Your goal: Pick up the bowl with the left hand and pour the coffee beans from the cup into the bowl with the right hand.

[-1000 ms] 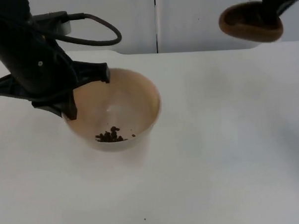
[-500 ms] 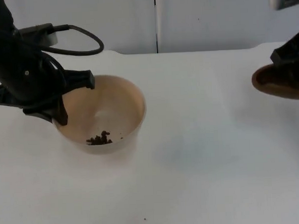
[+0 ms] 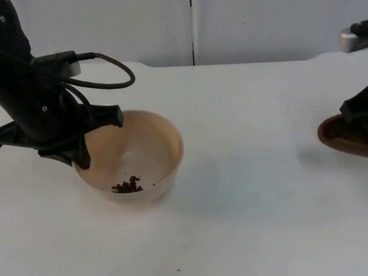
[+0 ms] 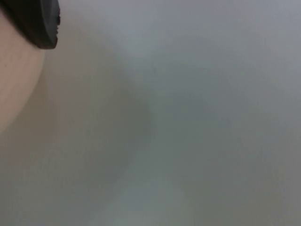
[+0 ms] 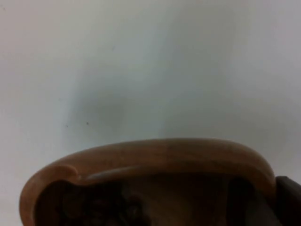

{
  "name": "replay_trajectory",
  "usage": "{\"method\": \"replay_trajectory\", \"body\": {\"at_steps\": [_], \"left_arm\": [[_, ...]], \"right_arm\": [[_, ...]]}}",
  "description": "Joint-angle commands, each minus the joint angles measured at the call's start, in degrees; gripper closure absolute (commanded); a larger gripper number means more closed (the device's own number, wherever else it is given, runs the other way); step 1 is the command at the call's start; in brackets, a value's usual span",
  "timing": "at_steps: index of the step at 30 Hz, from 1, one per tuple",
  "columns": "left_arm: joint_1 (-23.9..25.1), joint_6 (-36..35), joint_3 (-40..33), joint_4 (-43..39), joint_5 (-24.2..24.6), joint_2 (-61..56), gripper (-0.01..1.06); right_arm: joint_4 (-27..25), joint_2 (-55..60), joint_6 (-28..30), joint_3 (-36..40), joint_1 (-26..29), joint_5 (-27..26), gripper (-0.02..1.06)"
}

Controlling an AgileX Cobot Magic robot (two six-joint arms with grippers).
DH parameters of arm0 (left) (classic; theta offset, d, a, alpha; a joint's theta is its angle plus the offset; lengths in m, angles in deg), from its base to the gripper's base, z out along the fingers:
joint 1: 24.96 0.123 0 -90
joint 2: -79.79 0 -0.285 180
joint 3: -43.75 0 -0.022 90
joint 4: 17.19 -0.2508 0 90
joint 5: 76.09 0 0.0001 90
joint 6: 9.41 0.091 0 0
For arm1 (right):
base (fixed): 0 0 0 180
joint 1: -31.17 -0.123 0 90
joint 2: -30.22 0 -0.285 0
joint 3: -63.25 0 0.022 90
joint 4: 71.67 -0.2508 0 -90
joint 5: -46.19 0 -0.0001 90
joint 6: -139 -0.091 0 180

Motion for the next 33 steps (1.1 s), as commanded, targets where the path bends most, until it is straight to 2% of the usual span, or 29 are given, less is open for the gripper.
{"method": "replay_trajectory", "body": {"at_steps": [1, 11, 24, 27, 32, 33], "left_arm": [[0.13, 0.17, 0.2, -0.54, -0.88, -0.14, 1.05], [0.13, 0.17, 0.2, -3.35, 0.18, -0.14, 1.05], [0.13, 1.86, 0.2, -5.05, 0.95, -0.14, 1.05], [0.13, 1.86, 0.2, -5.05, 1.17, -0.14, 1.01], [0.13, 1.86, 0.2, -5.05, 1.45, -0.14, 0.68], [0.13, 1.86, 0.2, -5.05, 1.45, -0.14, 0.68]], "right_arm": [[1.0, 0.43, -0.41, 0.43, 0.3, -0.84, 1.05], [1.23, 6.52, -1.06, 0.43, 0.3, -3.0, 1.05], [1.36, 7.27, -1.36, 0.43, 0.3, -3.23, 1.05], [1.36, 7.27, -1.36, 0.43, 0.3, -3.23, 1.05], [1.36, 7.27, -1.36, 0.43, 0.3, -3.13, 1.05], [1.36, 7.27, -1.36, 0.43, 0.3, -3.13, 1.05]]}}
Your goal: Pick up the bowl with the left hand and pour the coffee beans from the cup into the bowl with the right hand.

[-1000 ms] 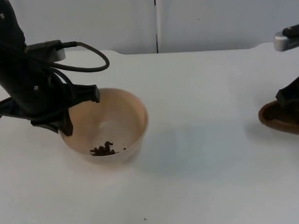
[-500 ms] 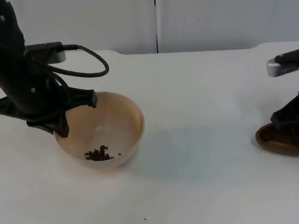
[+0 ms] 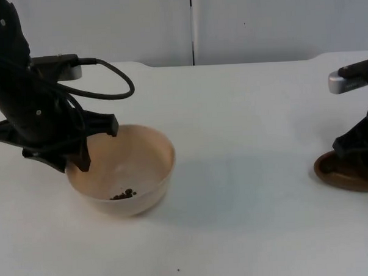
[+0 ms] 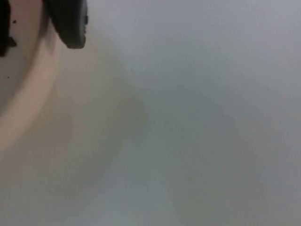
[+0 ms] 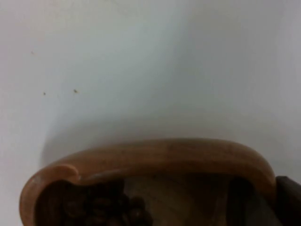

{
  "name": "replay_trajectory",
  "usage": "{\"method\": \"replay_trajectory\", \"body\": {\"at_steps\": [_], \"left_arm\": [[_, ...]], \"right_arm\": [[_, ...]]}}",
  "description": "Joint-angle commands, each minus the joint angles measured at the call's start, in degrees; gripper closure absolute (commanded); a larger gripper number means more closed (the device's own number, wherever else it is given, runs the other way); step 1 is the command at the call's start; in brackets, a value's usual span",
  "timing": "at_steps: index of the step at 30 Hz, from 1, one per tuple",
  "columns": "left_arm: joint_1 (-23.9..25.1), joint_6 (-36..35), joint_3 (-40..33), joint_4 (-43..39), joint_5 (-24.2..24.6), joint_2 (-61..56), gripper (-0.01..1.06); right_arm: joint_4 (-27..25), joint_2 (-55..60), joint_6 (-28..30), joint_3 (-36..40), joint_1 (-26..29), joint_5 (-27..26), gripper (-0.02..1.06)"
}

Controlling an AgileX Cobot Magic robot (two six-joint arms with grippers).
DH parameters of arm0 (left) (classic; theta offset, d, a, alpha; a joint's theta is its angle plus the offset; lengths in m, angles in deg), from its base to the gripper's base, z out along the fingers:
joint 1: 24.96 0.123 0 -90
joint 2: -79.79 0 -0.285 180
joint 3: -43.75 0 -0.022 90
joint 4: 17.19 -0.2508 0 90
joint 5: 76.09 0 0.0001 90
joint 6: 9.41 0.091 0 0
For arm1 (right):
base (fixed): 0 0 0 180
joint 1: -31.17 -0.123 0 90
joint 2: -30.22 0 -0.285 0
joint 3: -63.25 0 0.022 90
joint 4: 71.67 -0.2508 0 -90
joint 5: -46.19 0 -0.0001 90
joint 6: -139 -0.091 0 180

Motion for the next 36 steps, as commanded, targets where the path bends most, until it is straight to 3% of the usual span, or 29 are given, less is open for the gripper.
{"method": "replay_trajectory", "body": {"at_steps": [1, 5, 8, 9, 13, 18, 28, 36], "left_arm": [[0.13, 0.1, 0.2, -0.29, 0.15, -0.18, 0.63], [0.13, 0.1, 0.2, -0.18, 0.15, -0.18, 0.51], [0.13, 0.1, 0.2, -0.18, 0.15, -0.42, 0.44], [0.13, 0.1, 0.2, -0.18, 0.15, -0.42, 0.44], [0.13, -0.01, 0.2, 0.44, 0.15, -1.67, 0.43], [0.13, 0.09, 0.2, 0.44, 0.15, -5.6, 0.43], [0.13, 0.09, 0.2, 0.81, 3.41, -24.67, 0.43], [-1.66, 0.85, -1.22, 0.31, 4.53, -41.25, 0.43]], "right_arm": [[0.3, -0.05, -0.45, 0.08, 0.3, -0.65, 1.05], [0.3, -0.05, -0.56, 0.08, 0.3, -0.65, 1.01], [0.19, -0.05, -0.56, 0.08, 0.3, -0.65, 0.86], [0.19, -0.05, -0.56, 0.08, 0.3, -0.65, 0.86], [0.11, -0.67, -2.77, 0.08, 0.3, -1.08, 0.48], [-0.06, -3.82, -3.45, 0.08, 0.3, 0.27, 0.31], [-0.32, -23.8, -2.91, 0.08, -0.19, 9.62, 0.29], [-0.11, -40.97, -2.91, 0.08, -5.9, 10.52, 0.29]]}}
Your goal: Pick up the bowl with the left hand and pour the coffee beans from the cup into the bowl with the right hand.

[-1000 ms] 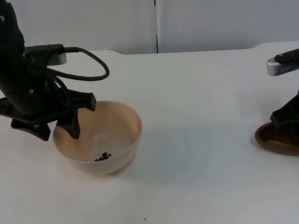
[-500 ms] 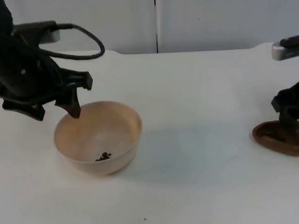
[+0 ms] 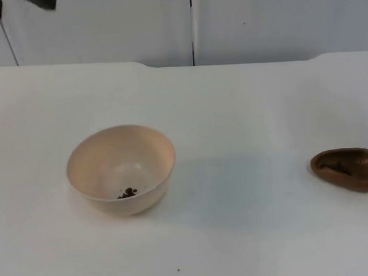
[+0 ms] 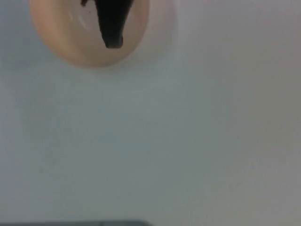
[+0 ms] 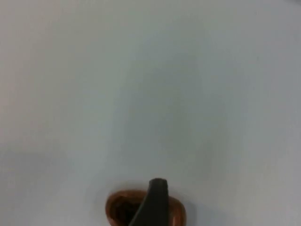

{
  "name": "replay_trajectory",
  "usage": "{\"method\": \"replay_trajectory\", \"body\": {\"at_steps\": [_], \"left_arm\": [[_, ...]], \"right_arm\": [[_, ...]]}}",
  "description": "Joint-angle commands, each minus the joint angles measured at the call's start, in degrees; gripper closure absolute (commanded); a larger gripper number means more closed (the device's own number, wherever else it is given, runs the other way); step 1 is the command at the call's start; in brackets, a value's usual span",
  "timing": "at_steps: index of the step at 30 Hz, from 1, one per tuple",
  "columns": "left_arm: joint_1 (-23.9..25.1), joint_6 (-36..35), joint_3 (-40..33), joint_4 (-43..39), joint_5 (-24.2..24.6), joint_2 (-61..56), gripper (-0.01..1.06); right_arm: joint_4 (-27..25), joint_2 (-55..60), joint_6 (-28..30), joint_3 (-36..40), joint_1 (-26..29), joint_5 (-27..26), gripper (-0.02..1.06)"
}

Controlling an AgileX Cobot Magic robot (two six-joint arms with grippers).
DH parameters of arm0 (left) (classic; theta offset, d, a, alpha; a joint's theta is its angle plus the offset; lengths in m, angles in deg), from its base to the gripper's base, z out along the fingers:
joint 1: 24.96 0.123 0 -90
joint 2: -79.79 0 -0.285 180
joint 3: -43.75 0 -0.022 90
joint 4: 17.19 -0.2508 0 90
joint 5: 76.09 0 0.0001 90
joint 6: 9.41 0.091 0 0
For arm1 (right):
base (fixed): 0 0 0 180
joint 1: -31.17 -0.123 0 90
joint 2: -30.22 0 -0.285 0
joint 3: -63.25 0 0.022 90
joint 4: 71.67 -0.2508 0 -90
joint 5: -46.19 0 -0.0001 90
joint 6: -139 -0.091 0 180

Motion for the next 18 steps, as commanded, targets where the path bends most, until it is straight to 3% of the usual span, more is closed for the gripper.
{"method": "replay_trajectory", "body": {"at_steps": [1, 7, 12, 18], "left_arm": [[-0.64, 0.4, -0.9, 0.1, 0.85, -4.02, 0.43], [-0.68, 0.55, -2.15, 0.43, 3.32, -14.61, 0.43], [-0.68, 4.28, -2.84, 0.72, 7.11, -21.09, 0.43], [-0.68, 5.09, -7.74, 1.69, 6.9, -27.6, 0.43]], "right_arm": [[-0.11, -3.45, 0.11, 0.0, -1.68, 0.82, 0.29], [-0.11, -13.6, 0.11, 0.0, -7.0, 3.58, 0.29], [0.72, -20.15, -0.16, 0.0, -7.12, 8.42, 0.29], [2.05, -25.93, -0.16, 0.0, -7.12, 12.2, 0.29]]}}
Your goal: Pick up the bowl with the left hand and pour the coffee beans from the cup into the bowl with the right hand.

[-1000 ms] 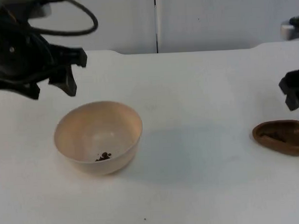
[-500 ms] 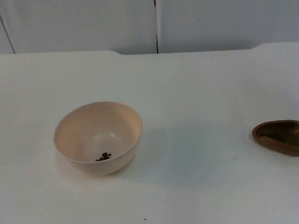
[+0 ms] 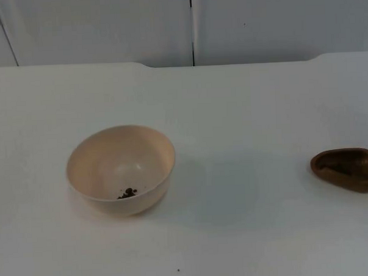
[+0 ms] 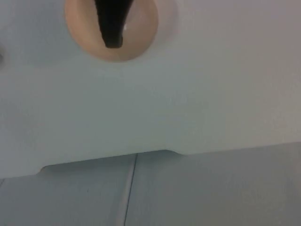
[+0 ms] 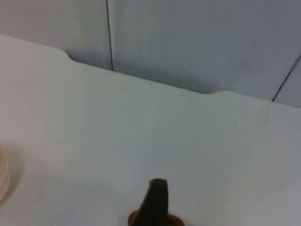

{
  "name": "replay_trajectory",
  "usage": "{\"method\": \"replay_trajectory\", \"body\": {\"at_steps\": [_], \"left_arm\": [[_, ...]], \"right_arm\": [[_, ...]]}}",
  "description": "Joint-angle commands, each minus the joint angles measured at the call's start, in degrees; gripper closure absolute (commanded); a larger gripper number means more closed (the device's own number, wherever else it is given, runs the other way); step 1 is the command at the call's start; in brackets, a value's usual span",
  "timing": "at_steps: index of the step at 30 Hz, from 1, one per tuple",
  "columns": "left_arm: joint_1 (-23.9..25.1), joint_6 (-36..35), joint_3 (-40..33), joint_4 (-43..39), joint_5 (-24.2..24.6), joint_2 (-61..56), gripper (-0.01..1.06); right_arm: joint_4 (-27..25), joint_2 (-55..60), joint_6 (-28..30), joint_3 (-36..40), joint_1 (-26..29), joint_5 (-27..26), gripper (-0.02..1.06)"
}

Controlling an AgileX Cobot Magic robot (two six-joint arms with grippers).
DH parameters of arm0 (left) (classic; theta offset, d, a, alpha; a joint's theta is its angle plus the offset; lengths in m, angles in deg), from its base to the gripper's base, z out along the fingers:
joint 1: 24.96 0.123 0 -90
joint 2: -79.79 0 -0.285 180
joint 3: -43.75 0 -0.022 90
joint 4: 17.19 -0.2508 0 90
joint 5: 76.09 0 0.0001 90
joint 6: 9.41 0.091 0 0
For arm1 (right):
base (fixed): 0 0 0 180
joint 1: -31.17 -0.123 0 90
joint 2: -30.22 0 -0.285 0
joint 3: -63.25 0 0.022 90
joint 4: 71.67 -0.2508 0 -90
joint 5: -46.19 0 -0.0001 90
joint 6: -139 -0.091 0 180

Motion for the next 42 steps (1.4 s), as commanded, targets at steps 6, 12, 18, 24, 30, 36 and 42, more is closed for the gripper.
{"method": "replay_trajectory", "body": {"at_steps": [6, 12, 18, 24, 30, 36, 42], "left_arm": [[-0.29, 0.29, -7.72, 1.05, -0.18, -7.98, 0.43], [-0.29, 0.29, -11.89, 2.31, 0.91, -15.54, 0.43], [-0.29, 0.29, -13.56, 2.92, 2.36, -22.34, 0.43], [-0.29, 0.29, -15.59, 4.29, 4.02, -29.23, 0.43], [-0.29, 0.29, -15.69, 4.29, 6.71, -34.79, 0.43], [-0.29, 0.52, -15.69, 3.84, 9.98, -38.34, 0.43], [-0.29, 3.23, -15.69, 3.84, 12.21, -40.13, 0.43]], "right_arm": [[-0.15, -5.67, -0.16, 0.0, -0.1, 3.42, 0.29], [-0.2, -9.95, 0.23, 0.4, -0.1, 7.11, 0.29], [-0.29, -16.35, 0.7, 7.82, -0.1, 7.11, 0.29], [-1.54, -23.74, 0.7, 14.74, -0.1, 6.62, 0.29], [-2.75, -32.53, 0.7, 19.11, -0.1, 6.62, 0.29], [-8.22, -40.2, 4.26, 22.03, -0.1, 7.24, 0.29], [-15.2, -46.33, 12.23, 25.1, -0.1, 9.77, 0.29]]}}
